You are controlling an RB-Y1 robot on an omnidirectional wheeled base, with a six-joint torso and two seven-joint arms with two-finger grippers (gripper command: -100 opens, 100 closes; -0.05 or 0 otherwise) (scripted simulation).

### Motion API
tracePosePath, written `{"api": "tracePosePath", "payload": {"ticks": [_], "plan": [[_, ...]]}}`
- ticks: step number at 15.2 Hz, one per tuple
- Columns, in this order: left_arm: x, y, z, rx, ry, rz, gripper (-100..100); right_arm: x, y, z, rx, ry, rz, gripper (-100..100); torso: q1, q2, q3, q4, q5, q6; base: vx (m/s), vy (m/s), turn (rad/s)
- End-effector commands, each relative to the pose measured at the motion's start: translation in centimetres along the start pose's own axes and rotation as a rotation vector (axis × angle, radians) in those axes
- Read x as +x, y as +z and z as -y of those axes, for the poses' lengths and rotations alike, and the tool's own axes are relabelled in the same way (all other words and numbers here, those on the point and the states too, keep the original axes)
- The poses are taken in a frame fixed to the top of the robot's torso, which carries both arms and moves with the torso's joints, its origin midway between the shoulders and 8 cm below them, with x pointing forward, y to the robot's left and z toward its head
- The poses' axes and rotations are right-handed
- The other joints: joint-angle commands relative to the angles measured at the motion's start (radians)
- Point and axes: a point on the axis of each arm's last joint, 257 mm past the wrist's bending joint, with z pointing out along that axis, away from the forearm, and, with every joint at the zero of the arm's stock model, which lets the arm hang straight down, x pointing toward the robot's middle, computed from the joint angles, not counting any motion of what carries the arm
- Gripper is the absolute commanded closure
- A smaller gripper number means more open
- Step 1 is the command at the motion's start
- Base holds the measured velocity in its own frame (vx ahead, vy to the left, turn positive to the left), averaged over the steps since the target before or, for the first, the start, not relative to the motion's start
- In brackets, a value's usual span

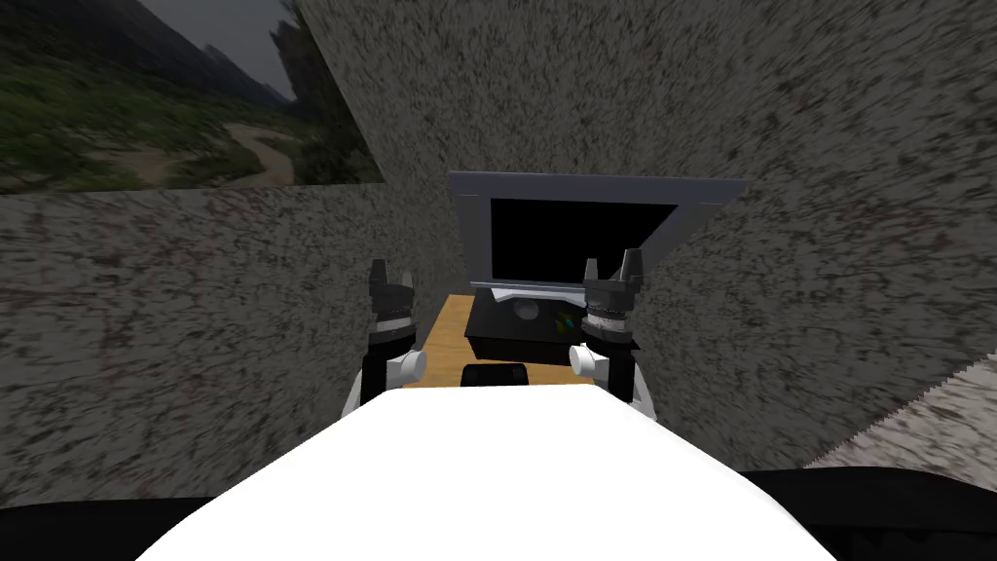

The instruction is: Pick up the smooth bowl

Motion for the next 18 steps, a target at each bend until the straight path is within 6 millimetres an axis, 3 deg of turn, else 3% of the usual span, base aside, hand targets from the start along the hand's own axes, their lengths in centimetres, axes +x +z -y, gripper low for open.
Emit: {"api": "tracePosePath", "payload": {"ticks": [1, 4, 7, 8, 10, 13, 14, 15, 16, 17, 18], "plan": [[0.0, 0.0, 0.0, 0.0, 0.0, 0.0, 0, 0.6, -0.4, 1.2, 0.03, -0.031, -0.042, -100, 0.0, 0.0, 0.0, 0.0, 0.0, 0.0, -0.004, 0.005, 0.097], [0.0, 0.0, 0.0, 0.0, 0.0, 0.0, 0, 1.6, -1.5, 4.0, 0.102, -0.099, -0.11, -100, 0.0, 0.001, 0.0, 0.0, 0.0, -0.001, -0.016, 0.01, 0.222], [0.0, 0.0, 0.0, 0.0, 0.0, 0.0, 0, 2.5, -3.7, 8.3, 0.208, -0.198, -0.196, -100, 0.001, 0.001, 0.001, 0.0, 0.0, -0.001, -0.02, 0.016, 0.281], [0.0, 0.0, 0.0, 0.0, 0.0, 0.0, 0, 2.5, -3.7, 8.3, 0.21, -0.198, -0.196, -100, 0.001, 0.001, 0.001, 0.0, 0.0, -0.001, -0.016, 0.01, 0.218], [0.0, 0.0, 0.0, 0.0, 0.0, 0.0, 0, 2.9, -5.9, 11.7, 0.295, -0.277, -0.263, -100, 0.0, 0.001, 0.001, 0.0, 0.0, -0.001, -0.018, 0.015, 0.259], [0.0, 0.0, 0.0, 0.0, 0.0, 0.0, 0, 3.0, -7.4, 13.6, 0.343, -0.324, -0.302, -100, 0.0, 0.001, 0.001, 0.0, 0.0, -0.001, -0.016, 0.009, 0.216], [0.0, 0.0, 0.0, 0.0, 0.0, 0.0, 0, 3.1, -8.9, 15.5, 0.392, -0.371, -0.342, -100, 0.0, 0.001, 0.0, 0.0, 0.0, 0.0, -0.012, 0.01, 0.214], [0.0, 0.0, 0.0, 0.0, 0.0, 0.0, 0, 3.1, -8.9, 15.5, 0.392, -0.371, -0.342, -100, 0.0, 0.001, 0.0, 0.0, 0.0, -0.001, -0.011, 0.008, 0.185], [0.0, 0.0, 0.0, 0.0, 0.0, 0.0, 0, 3.0, -10.6, 17.4, 0.442, -0.42, -0.385, -100, 0.0, 0.001, 0.0, 0.0, 0.0, 0.0, -0.012, 0.011, 0.257], [0.0, 0.0, 0.0, 0.0, 0.0, 0.0, 0, 3.0, -10.6, 17.4, 0.442, -0.42, -0.385, -100, 0.0, 0.001, 0.0, 0.0, 0.0, -0.001, -0.01, 0.008, 0.241], [0.0, 0.0, 0.0, 0.0, 0.0, 0.0, 0, 2.8, -12.4, 19.1, 0.489, -0.471, -0.431, -100, 0.0, 0.001, 0.0, 0.0, 0.0, 0.0, -0.013, 0.008, 0.245]]}}
